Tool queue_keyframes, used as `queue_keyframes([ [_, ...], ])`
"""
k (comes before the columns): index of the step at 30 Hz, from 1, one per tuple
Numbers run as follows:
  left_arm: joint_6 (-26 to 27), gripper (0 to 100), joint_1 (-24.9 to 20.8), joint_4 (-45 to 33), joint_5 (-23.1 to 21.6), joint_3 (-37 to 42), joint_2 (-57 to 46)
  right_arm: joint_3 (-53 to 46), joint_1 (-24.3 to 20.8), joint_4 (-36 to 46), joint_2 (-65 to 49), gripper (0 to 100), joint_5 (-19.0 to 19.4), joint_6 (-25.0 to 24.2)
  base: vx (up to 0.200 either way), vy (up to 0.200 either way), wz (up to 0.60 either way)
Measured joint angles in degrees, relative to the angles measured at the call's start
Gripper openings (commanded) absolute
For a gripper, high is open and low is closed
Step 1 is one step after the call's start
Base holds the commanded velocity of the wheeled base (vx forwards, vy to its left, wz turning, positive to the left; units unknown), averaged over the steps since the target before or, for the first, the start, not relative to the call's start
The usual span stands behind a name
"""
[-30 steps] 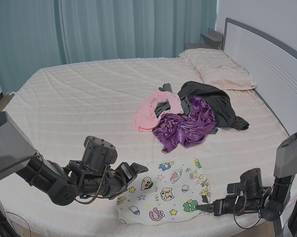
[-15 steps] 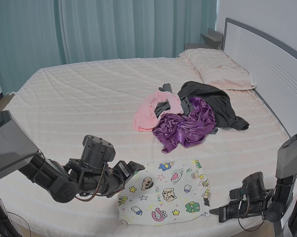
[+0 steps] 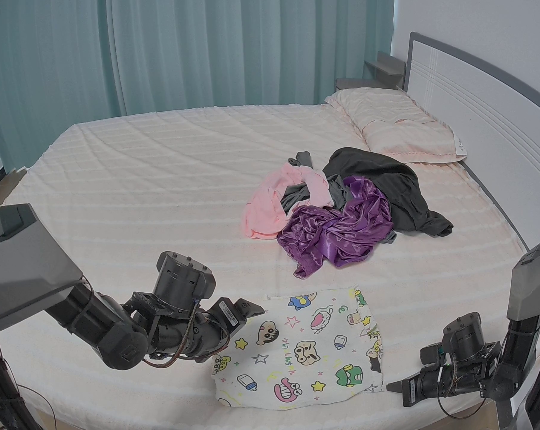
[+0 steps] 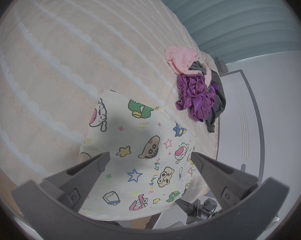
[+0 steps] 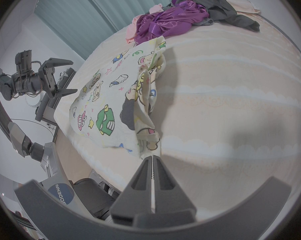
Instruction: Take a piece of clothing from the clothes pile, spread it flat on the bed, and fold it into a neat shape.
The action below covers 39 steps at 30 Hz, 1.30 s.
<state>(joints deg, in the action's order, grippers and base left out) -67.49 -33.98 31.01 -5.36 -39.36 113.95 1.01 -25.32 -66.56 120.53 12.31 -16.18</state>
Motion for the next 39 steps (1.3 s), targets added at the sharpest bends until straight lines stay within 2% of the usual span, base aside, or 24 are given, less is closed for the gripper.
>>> queue_keyframes([
  [1,0.0,100,0.0,0.0,0.0,0.0,0.05,0.0,0.02,0.07,-0.3,100,0.02,0.01,0.0,0.0,0.0],
  [11,0.07,100,0.05,0.0,0.0,-0.07,0.22,0.0,-1.39,-5.5,-0.66,100,0.52,-0.55,0.0,0.0,0.0],
  [18,0.0,100,0.05,0.0,-0.05,-0.38,0.22,0.0,-3.07,-14.53,4.0,100,0.51,-1.19,0.0,0.0,0.0],
  [19,-0.01,100,0.05,0.0,-0.05,-0.4,0.22,0.0,-3.23,-15.8,4.91,0,0.49,-1.26,0.0,0.0,0.0],
  [23,0.0,100,0.05,0.0,-0.02,-0.43,0.33,0.0,-3.6,-18.48,8.08,0,0.3,-1.52,0.0,0.0,0.0],
  [30,0.0,100,0.05,0.0,0.0,-0.44,0.59,0.0,-3.64,-17.54,9.94,0,-0.38,-1.96,0.0,0.0,0.0],
  [39,0.18,100,0.05,0.0,0.04,-0.44,1.13,-0.02,-3.54,-8.74,6.31,0,-1.23,-2.4,0.0,0.0,0.0],
])
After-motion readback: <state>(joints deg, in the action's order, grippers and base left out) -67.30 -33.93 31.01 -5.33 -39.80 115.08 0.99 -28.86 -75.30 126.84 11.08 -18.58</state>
